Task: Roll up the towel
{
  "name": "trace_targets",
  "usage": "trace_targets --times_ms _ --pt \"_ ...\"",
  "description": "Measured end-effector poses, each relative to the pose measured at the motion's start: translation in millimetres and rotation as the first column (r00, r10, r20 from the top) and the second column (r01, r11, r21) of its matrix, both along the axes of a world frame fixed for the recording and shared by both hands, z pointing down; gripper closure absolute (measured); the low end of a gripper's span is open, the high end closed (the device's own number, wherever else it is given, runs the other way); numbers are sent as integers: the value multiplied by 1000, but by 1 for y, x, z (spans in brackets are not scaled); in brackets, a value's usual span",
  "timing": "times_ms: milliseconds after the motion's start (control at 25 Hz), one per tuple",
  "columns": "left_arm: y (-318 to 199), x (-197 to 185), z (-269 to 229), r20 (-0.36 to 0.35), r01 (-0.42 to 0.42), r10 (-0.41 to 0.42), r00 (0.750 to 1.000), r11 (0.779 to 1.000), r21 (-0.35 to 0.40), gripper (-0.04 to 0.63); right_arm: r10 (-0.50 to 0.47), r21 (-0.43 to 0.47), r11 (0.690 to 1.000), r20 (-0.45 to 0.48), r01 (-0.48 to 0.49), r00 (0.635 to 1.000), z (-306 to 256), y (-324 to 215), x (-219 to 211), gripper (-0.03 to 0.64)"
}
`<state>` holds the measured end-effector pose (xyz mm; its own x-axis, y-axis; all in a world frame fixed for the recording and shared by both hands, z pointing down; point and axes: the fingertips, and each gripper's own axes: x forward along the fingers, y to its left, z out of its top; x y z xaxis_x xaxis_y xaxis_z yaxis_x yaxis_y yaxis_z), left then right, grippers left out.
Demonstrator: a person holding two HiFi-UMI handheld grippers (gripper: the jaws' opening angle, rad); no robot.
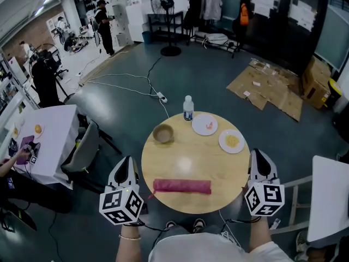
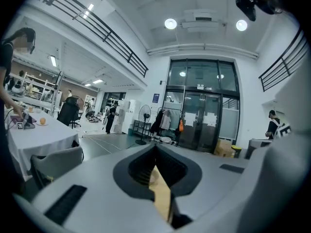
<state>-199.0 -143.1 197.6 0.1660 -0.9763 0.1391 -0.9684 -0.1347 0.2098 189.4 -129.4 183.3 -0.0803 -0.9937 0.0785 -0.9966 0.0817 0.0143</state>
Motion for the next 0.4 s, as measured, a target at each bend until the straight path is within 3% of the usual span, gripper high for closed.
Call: trace_targets --times_ms 400 --pt "8 -3 8 2 12 -12 1000 1000 -19 600 3 1 1000 -19 -3 1000 -1 1 0 617"
